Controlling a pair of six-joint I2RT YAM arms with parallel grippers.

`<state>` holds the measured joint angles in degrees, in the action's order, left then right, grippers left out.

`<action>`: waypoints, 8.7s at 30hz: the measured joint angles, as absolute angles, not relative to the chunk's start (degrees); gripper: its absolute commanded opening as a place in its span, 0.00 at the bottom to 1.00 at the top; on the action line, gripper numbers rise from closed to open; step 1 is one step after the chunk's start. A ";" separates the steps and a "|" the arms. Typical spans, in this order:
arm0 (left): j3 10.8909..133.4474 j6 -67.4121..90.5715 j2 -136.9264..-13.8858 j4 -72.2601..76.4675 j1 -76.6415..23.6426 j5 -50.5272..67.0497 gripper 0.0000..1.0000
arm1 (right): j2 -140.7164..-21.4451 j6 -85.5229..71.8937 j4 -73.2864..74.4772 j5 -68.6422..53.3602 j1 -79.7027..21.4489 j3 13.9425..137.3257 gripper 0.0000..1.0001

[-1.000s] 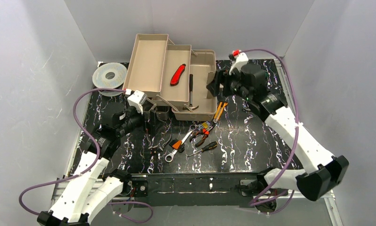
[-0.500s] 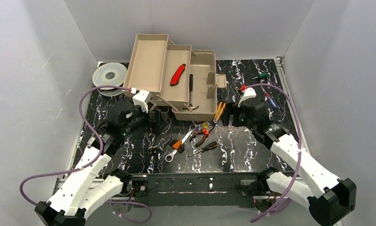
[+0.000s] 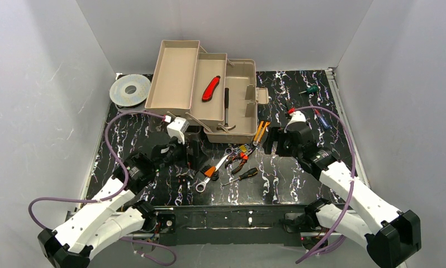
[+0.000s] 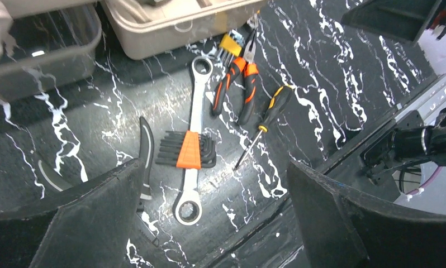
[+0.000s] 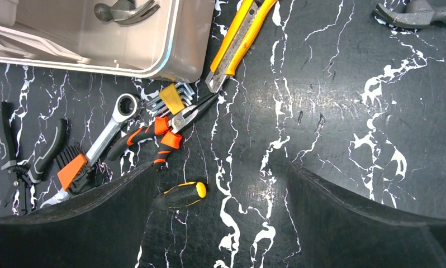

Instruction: Pack the tool kit

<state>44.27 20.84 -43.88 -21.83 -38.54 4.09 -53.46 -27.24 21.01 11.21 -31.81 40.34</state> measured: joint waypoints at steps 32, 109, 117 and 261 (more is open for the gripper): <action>29.46 27.61 -41.09 -10.07 -39.94 1.91 0.98 | -76.15 -39.99 27.36 11.34 -46.59 47.96 0.92; 33.52 35.40 -58.03 15.52 -44.86 18.04 0.91 | -47.27 -30.18 -3.59 -0.96 -50.33 33.46 0.01; 34.57 38.19 -62.26 20.09 -44.99 22.33 0.83 | -47.20 -28.36 -4.05 -4.41 -50.33 34.63 0.01; 43.19 20.54 -85.07 -10.73 -50.74 -9.02 0.41 | -61.12 -44.34 20.84 -5.58 -20.87 38.37 0.68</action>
